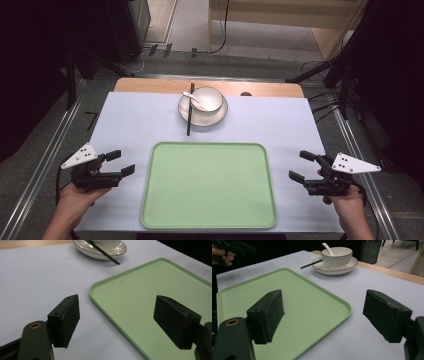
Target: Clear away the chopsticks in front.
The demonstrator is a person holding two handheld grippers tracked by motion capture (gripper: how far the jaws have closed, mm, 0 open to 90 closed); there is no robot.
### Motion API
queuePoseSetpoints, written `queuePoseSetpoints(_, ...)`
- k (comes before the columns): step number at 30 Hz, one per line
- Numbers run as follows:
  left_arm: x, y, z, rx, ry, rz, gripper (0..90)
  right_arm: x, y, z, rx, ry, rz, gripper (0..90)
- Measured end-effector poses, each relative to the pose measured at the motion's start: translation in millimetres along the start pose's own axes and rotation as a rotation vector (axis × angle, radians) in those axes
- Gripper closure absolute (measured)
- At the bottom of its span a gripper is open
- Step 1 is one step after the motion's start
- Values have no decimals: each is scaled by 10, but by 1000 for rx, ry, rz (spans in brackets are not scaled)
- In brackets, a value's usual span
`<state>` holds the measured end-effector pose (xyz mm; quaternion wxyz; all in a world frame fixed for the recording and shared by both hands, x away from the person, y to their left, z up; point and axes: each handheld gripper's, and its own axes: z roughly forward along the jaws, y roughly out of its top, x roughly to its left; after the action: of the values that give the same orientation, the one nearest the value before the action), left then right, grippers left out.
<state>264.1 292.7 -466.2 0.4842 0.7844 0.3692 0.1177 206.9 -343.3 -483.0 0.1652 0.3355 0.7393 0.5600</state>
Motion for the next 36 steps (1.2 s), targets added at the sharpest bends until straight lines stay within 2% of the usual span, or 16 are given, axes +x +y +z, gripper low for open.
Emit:
queuePoseSetpoints(2,-30,45,17,9,-11,-6,240,-2,1,1,-2,-1,0,173)
queuePoseSetpoints(5,-67,147,51,19,3,-16,243,-5,5,-3,-7,-5,-3,173)
queuePoseSetpoints(6,-70,183,72,23,-7,-32,243,-5,6,-4,-8,-6,0,174)
queuePoseSetpoints(9,-85,298,132,76,-17,-83,258,-9,6,6,-4,-5,-1,173)
queuePoseSetpoints(13,-84,436,221,111,-11,-147,272,-8,5,3,-5,-4,2,173)
queuePoseSetpoints(15,-96,508,257,120,-17,-143,296,-15,3,-1,-7,-5,3,174)
queuePoseSetpoints(20,-160,673,359,149,-19,-109,287,-14,1,1,-3,-5,5,173)
queuePoseSetpoints(22,-180,730,407,163,-34,-110,287,-9,3,10,-1,-2,7,173)
queuePoseSetpoints(24,-201,780,451,162,-75,-93,284,-6,4,20,0,1,2,173)
queuePoseSetpoints(27,-250,879,534,184,-77,-60,277,-7,1,18,3,-1,5,173)
queuePoseSetpoints(30,-271,956,610,186,-81,-63,296,-13,-1,14,3,-4,4,173)
queuePoseSetpoints(33,-264,1014,704,165,-86,-62,296,-9,-1,17,3,0,5,174)
queuePoseSetpoints(36,-238,1081,816,181,-70,-77,315,3,1,24,7,3,0,173)
